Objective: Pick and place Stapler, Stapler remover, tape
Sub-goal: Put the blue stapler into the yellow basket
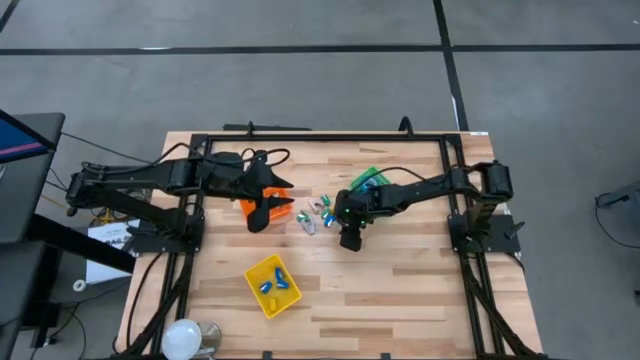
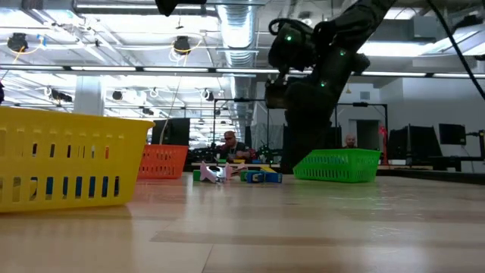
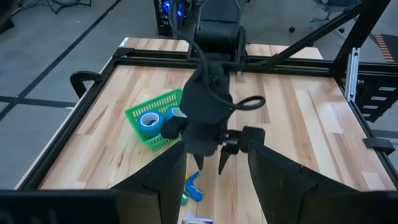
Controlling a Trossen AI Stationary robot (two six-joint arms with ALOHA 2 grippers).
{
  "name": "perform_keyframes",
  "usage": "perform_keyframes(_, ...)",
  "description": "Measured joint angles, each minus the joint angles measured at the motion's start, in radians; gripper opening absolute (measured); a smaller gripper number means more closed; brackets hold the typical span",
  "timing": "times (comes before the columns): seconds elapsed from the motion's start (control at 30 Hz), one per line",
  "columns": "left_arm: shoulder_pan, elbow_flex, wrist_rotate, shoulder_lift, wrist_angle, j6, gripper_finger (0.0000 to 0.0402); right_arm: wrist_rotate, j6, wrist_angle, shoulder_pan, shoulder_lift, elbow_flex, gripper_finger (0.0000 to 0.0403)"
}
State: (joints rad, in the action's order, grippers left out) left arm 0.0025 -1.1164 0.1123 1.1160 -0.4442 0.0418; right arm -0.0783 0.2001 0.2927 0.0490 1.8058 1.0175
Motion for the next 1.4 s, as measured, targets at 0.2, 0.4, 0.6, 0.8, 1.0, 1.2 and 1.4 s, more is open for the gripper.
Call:
perform_keyframes(0.2,0.000,0.000,0.000,0.000,0.006,0.000,0.0163,0.027,-0.001,-0.044,0.006,0.057,0.018,0.0169)
perform_keyframes(0.4,-0.001,0.000,0.000,0.000,0.007,0.000,0.0163,0.042,0.000,-0.044,0.020,0.067,0.025,0.0154)
perform_keyframes(0.6,-0.001,0.000,0.000,0.000,0.013,0.000,0.0163,0.056,0.000,-0.041,0.041,0.067,0.025,0.0114)
perform_keyframes(0.8,-0.001,0.000,0.000,0.000,0.013,0.000,0.0163,0.055,-0.023,-0.040,0.049,0.067,0.025,0.0052)
perform_keyframes(1.0,-0.001,0.000,-0.001,0.000,0.015,0.000,0.0163,0.052,-0.026,-0.040,0.051,0.067,0.025,0.0006)
perform_keyframes(1.2,-0.001,0.000,-0.001,0.000,0.019,0.000,0.0163,0.049,-0.026,-0.040,0.050,0.067,0.025,0.0001)
perform_keyframes(1.4,-0.001,0.000,-0.001,-0.001,0.021,0.000,0.0163,0.049,-0.026,-0.039,0.042,0.067,0.025,0.0000)
